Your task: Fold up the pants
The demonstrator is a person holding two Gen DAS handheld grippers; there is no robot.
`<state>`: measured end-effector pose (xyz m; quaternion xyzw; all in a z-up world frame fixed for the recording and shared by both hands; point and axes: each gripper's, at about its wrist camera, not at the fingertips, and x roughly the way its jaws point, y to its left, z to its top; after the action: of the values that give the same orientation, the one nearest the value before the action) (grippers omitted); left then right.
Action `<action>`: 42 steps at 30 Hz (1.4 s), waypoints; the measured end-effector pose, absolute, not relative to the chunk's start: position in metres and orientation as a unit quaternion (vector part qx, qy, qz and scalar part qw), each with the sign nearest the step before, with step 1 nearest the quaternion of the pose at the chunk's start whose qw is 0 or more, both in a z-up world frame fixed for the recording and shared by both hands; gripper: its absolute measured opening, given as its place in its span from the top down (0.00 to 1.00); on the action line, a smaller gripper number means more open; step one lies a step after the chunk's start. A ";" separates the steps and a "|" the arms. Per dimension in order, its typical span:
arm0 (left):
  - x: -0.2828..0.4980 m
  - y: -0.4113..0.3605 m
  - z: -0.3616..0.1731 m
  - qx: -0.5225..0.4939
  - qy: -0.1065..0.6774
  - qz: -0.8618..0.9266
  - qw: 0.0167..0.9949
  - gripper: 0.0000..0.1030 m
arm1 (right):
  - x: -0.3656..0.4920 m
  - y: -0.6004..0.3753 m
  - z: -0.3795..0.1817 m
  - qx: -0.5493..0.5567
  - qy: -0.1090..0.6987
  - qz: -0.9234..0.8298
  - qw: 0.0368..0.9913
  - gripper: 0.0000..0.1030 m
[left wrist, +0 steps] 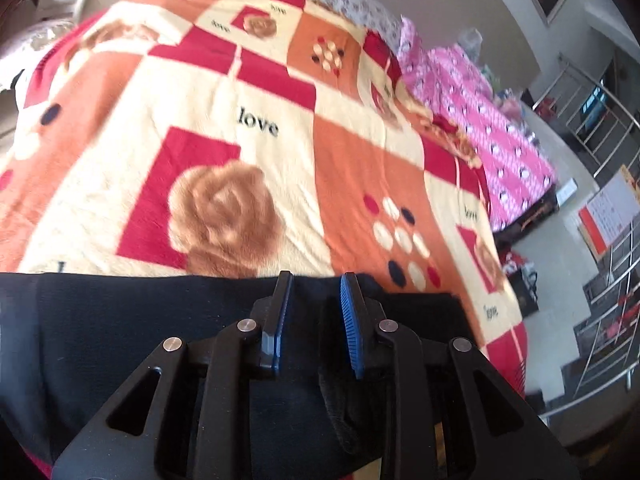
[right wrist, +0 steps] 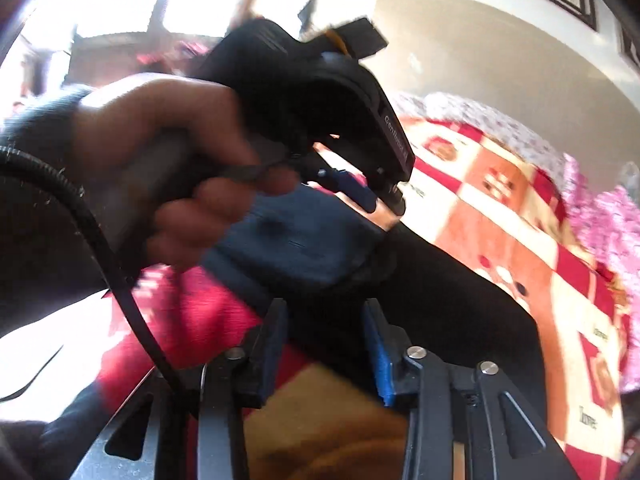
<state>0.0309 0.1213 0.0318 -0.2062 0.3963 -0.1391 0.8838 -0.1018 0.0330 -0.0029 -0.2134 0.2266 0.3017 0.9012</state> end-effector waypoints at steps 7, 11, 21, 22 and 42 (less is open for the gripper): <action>-0.021 0.051 0.035 -0.163 0.356 -0.259 0.883 0.59 | -0.113 -0.064 0.033 -0.182 0.192 0.331 0.906 0.63; -0.024 0.035 -0.006 -0.149 0.396 -0.214 0.880 0.59 | -0.059 -0.141 0.050 -0.130 0.258 0.367 0.884 0.54; -0.052 0.039 -0.023 -0.142 0.330 -0.213 0.909 0.59 | 0.033 -0.137 0.033 -0.205 0.326 0.528 0.757 0.54; -0.052 0.038 -0.023 -0.139 0.329 -0.211 0.910 0.59 | 0.032 -0.134 0.028 -0.211 0.330 0.533 0.750 0.54; 0.004 0.034 0.010 -0.160 0.349 -0.196 0.903 0.59 | 0.056 -0.137 -0.007 -0.206 0.341 0.557 0.729 0.46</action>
<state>0.0035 0.0337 0.0104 -0.1597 0.3486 -0.1955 0.9026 0.0562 -0.1365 -0.0074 -0.2058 0.3409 0.5574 0.7285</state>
